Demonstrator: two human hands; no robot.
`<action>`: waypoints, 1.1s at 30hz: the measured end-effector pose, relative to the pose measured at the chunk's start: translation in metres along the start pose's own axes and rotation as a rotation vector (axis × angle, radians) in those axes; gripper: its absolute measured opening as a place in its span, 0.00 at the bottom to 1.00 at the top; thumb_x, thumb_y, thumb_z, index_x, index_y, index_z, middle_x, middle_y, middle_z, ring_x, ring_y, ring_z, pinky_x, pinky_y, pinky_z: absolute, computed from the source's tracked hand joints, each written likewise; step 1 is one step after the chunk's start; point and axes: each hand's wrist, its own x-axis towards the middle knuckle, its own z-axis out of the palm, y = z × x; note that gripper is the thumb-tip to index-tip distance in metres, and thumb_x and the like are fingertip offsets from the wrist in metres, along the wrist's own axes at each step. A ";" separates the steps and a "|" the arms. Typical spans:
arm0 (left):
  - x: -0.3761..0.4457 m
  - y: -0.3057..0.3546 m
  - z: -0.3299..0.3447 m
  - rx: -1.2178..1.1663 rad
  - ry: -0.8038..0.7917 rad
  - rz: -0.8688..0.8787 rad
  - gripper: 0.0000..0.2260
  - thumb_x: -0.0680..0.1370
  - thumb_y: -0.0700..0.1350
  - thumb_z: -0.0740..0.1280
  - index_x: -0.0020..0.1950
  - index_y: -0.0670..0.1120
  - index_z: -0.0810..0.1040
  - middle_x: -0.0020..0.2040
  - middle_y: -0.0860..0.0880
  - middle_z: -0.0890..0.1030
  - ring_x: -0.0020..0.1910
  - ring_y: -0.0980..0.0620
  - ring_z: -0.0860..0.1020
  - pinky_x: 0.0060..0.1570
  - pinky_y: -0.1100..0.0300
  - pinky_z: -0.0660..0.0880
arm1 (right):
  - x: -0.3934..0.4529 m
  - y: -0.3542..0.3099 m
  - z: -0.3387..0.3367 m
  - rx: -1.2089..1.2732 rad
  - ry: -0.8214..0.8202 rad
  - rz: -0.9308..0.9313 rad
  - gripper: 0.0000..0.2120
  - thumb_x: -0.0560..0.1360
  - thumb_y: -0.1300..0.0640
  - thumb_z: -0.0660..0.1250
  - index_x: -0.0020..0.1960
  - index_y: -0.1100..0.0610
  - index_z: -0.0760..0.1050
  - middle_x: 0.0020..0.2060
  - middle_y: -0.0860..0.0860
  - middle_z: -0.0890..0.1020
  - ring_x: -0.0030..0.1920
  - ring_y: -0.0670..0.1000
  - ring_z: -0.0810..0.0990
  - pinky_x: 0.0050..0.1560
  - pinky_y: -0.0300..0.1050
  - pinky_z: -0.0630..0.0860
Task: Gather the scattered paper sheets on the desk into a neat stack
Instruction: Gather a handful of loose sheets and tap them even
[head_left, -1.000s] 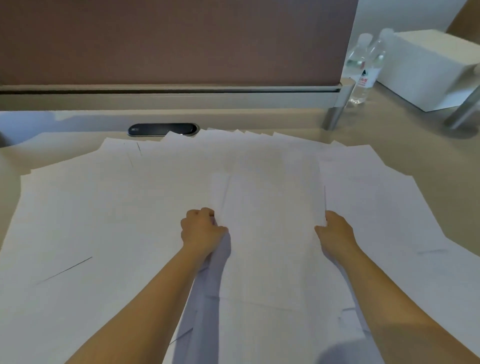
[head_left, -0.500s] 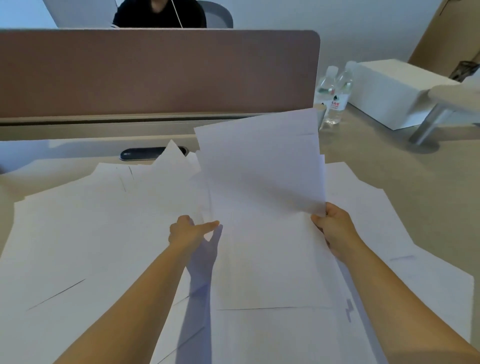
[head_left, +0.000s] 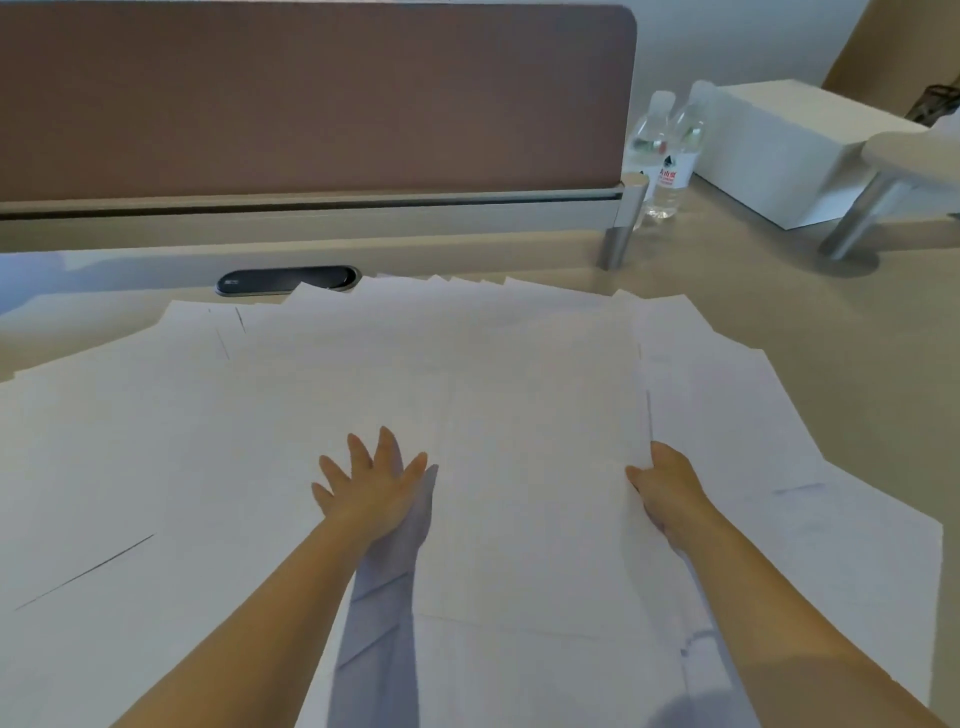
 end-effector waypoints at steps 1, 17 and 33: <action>-0.001 0.001 -0.002 -0.019 -0.005 0.053 0.29 0.79 0.61 0.45 0.77 0.51 0.42 0.78 0.46 0.44 0.76 0.37 0.44 0.73 0.42 0.46 | 0.001 0.000 0.006 -0.017 -0.008 -0.008 0.16 0.77 0.67 0.56 0.63 0.62 0.70 0.56 0.58 0.77 0.49 0.54 0.74 0.51 0.44 0.71; 0.025 -0.031 -0.035 -0.454 0.212 -0.193 0.31 0.76 0.53 0.63 0.73 0.42 0.58 0.72 0.41 0.64 0.71 0.38 0.60 0.66 0.46 0.62 | 0.012 -0.043 0.069 -0.137 -0.072 -0.119 0.26 0.79 0.66 0.54 0.75 0.59 0.52 0.73 0.55 0.62 0.71 0.56 0.63 0.69 0.47 0.62; 0.029 -0.057 -0.063 -1.140 -0.127 -0.335 0.06 0.76 0.39 0.66 0.51 0.40 0.72 0.37 0.44 0.72 0.43 0.45 0.72 0.43 0.55 0.68 | 0.015 -0.075 0.110 -0.001 -0.259 0.073 0.14 0.75 0.70 0.62 0.60 0.69 0.72 0.61 0.62 0.76 0.60 0.61 0.75 0.60 0.50 0.71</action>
